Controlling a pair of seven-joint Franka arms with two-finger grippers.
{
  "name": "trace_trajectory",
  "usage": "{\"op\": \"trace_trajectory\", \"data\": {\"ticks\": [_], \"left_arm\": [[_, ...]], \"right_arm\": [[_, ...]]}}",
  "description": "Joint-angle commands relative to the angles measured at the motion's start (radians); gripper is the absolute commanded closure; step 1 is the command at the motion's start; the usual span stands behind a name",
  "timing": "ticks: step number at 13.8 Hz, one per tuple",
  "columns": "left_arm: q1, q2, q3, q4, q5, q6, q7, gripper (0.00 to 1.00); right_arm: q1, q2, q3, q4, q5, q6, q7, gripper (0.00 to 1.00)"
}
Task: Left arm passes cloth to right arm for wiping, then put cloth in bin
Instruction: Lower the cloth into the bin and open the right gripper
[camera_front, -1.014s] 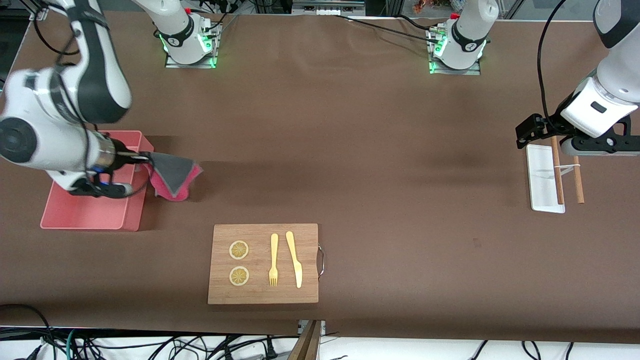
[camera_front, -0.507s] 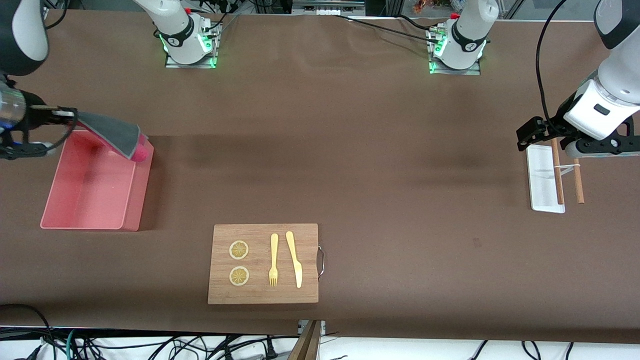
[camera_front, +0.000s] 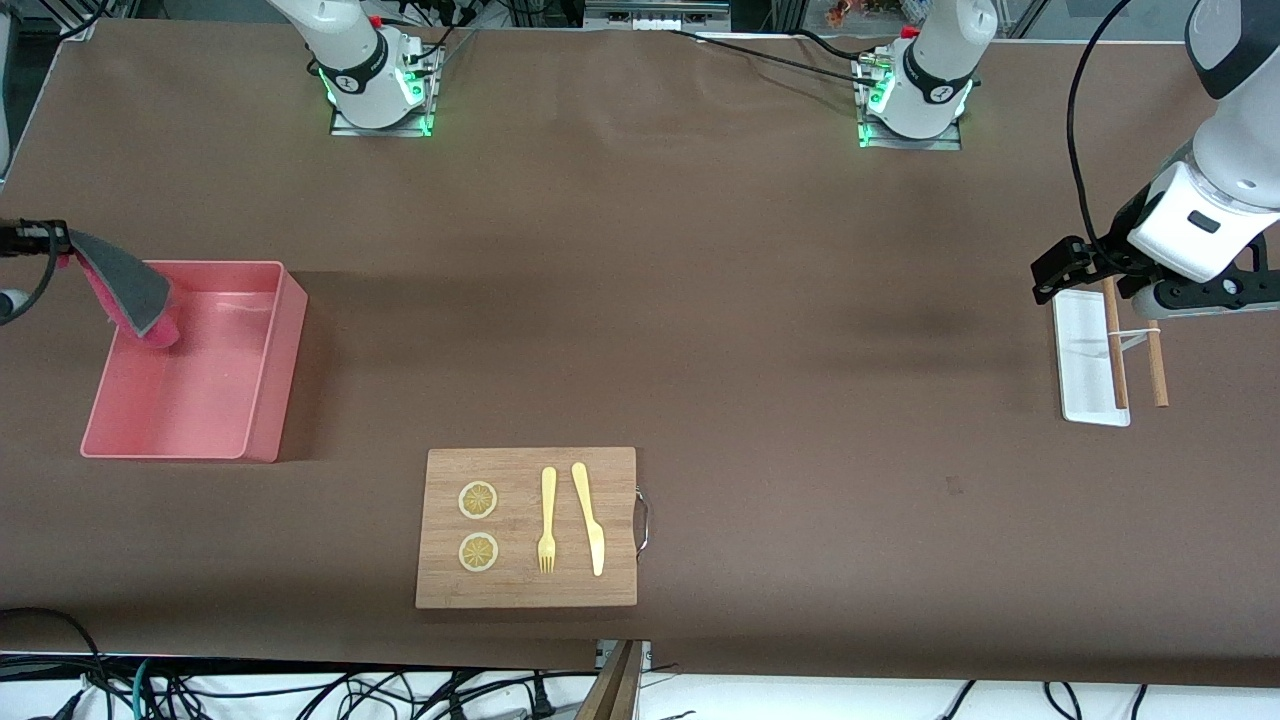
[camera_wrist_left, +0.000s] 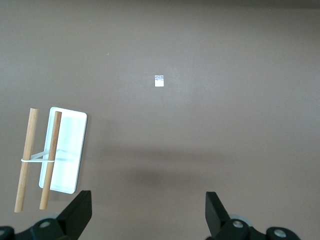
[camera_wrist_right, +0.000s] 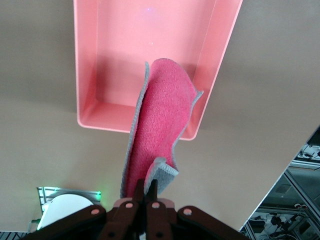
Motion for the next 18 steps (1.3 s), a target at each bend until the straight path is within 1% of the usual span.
{"op": "trace_trajectory", "data": {"ticks": [1,3,5,8,11,12,13,14,16,18], "left_arm": [[0.002,0.012,-0.004,0.029,0.0,-0.021,-0.008,0.0],[0.002,0.013,-0.004,0.029,0.0,-0.021,-0.008,0.0],[0.001,0.013,-0.004,0.029,0.0,-0.021,-0.011,0.0],[0.001,0.013,-0.004,0.029,0.0,-0.021,-0.015,0.0],[-0.001,0.013,-0.006,0.029,0.0,-0.021,-0.015,0.0],[-0.001,0.013,-0.006,0.029,0.0,-0.021,-0.015,0.0],[-0.001,0.013,-0.006,0.029,0.0,-0.021,-0.015,0.0],[-0.001,0.015,-0.006,0.029,0.0,-0.021,-0.015,0.0],[-0.001,0.015,-0.006,0.029,0.0,-0.021,-0.015,0.0],[-0.001,0.015,-0.006,0.029,0.0,-0.021,-0.016,0.0]], "right_arm": [[-0.005,0.048,0.007,-0.02,-0.005,0.066,-0.006,1.0],[-0.007,0.083,0.007,-0.04,0.005,0.126,0.0,1.0],[-0.007,0.121,0.007,-0.051,0.049,0.182,0.005,1.0],[-0.007,0.186,0.008,-0.056,0.061,0.265,0.007,1.0],[-0.007,0.215,0.008,-0.099,0.081,0.377,0.005,1.0],[-0.007,0.218,0.007,-0.105,0.081,0.399,0.005,0.96],[-0.007,0.223,0.008,-0.103,0.084,0.405,0.007,0.5],[-0.007,0.215,0.007,-0.102,0.096,0.405,0.005,0.0],[-0.007,0.162,0.008,-0.103,0.109,0.39,0.0,0.0],[-0.005,0.096,0.015,-0.1,0.109,0.345,0.0,0.0]]}}
